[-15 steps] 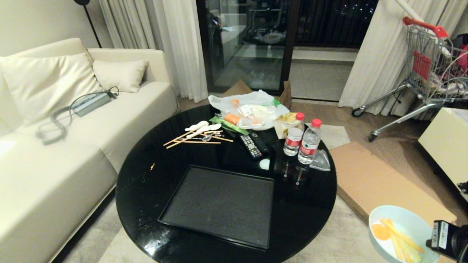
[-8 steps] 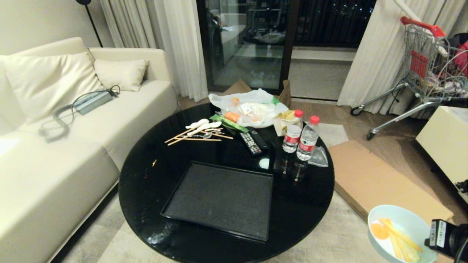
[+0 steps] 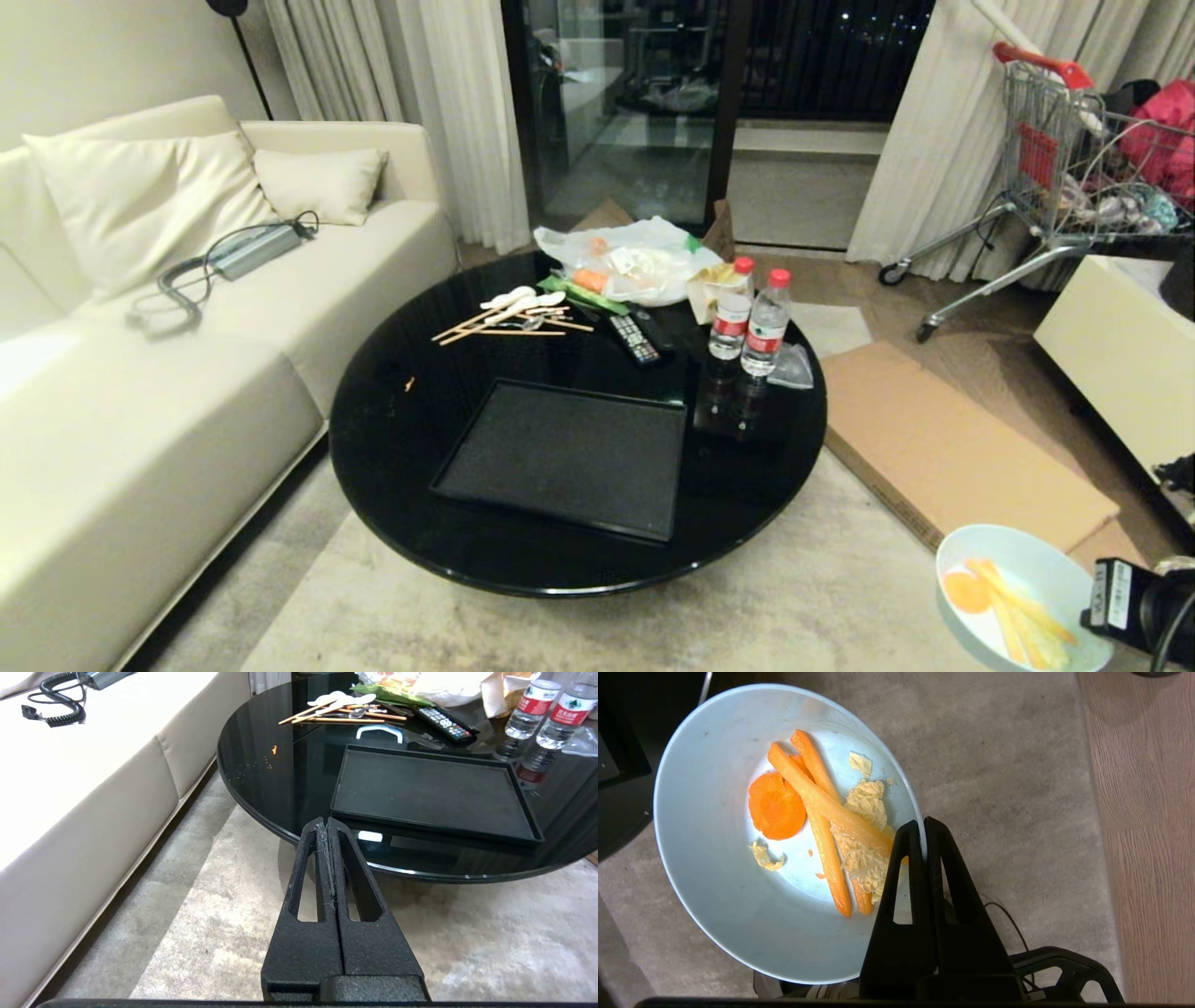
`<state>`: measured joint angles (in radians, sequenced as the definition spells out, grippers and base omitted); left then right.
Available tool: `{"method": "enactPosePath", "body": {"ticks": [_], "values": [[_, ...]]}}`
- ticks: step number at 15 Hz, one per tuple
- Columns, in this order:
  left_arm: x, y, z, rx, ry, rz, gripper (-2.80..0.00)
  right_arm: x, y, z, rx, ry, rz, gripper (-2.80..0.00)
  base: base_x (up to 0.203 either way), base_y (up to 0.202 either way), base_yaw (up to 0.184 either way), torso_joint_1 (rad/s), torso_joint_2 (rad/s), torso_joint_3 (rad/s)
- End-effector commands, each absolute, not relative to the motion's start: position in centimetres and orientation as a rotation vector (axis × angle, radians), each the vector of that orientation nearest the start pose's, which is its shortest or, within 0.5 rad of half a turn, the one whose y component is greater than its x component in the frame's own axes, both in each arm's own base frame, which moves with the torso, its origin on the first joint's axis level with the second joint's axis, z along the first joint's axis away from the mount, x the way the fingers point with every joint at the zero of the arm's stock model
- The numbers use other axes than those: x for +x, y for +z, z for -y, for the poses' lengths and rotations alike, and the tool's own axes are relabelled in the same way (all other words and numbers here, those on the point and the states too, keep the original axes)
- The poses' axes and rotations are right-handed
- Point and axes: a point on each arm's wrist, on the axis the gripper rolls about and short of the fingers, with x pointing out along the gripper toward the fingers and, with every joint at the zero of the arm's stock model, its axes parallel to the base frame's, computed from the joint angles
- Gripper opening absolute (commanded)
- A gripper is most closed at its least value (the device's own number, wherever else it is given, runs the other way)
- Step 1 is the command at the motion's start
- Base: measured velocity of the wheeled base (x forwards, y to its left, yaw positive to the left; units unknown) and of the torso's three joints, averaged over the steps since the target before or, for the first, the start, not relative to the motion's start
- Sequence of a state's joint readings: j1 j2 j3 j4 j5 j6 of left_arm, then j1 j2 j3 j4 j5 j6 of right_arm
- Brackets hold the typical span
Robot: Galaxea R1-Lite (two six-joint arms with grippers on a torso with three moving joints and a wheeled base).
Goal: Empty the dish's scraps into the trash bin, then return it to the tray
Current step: Move the bowl over the trash can
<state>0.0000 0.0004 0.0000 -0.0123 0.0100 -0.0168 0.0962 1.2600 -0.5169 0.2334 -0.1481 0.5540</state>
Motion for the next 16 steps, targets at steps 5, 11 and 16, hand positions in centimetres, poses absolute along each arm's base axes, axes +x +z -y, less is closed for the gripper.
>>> {"method": "enactPosePath", "body": {"ticks": [5,11,16], "values": [[-2.28,7.67,-0.02,-0.017,0.011,0.012,-2.80,14.88,13.71,-1.08,0.394,-0.316,-0.920,-2.80,0.000,0.000,0.000,0.000,0.00,0.000],[-2.28,7.67,-0.02,-0.017,0.011,0.012,-2.80,14.87,13.66,-1.05,0.389,-0.327,-0.914,-2.80,0.000,0.000,0.000,0.000,0.00,0.000],[-2.28,7.67,-0.02,-0.017,0.011,0.012,-2.80,14.90,13.82,-1.05,0.390,-0.326,-0.907,-2.80,0.000,0.000,0.000,0.000,0.00,0.000]]}}
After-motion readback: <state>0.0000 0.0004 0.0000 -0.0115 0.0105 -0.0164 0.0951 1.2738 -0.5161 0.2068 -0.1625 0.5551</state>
